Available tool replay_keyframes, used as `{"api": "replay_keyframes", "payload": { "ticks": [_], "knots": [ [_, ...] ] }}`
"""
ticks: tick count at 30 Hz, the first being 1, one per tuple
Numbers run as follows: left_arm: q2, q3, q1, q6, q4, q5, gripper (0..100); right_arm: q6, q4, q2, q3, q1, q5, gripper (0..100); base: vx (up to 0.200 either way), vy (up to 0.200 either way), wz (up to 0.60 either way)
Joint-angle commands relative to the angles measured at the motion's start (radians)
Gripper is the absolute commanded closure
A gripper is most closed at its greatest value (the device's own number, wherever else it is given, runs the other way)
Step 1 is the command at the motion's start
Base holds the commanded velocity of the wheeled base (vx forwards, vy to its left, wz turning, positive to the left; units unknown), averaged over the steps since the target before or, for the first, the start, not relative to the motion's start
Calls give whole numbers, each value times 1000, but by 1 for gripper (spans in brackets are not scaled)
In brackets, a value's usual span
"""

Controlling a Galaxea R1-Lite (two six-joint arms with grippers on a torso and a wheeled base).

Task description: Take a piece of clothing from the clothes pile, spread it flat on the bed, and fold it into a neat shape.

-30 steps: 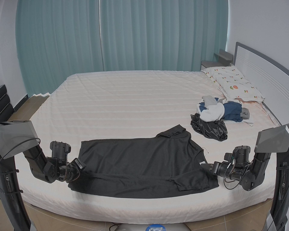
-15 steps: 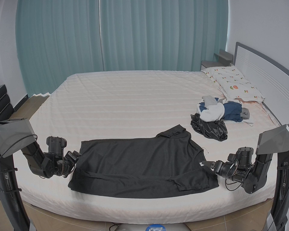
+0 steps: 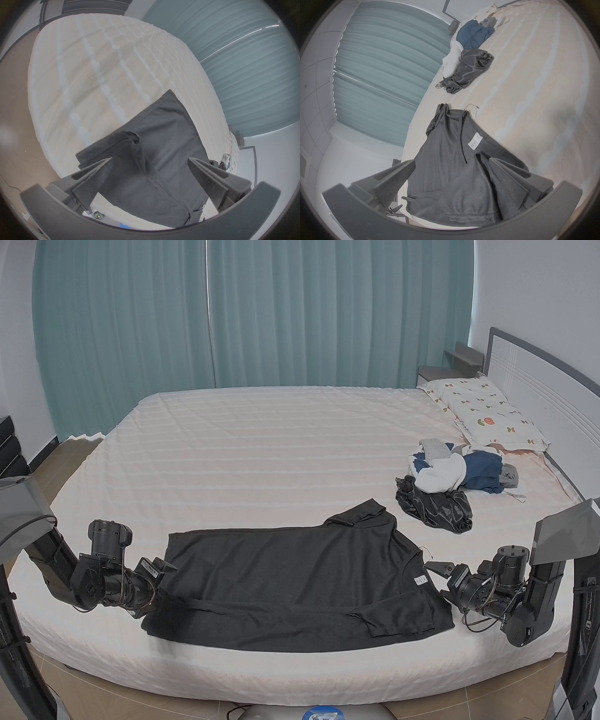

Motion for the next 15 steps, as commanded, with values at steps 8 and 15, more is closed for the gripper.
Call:
{"api": "replay_keyframes", "payload": {
  "ticks": [8, 15],
  "knots": [
    [63, -20, -122, -5, 18, 81, 0, 3, -38, 72, 7, 24, -4, 0, 0, 0, 0],
    [156, -112, -119, 26, 21, 161, 0, 3, -38, 73, 16, 26, -4, 0, 0, 0, 0]
  ]
}}
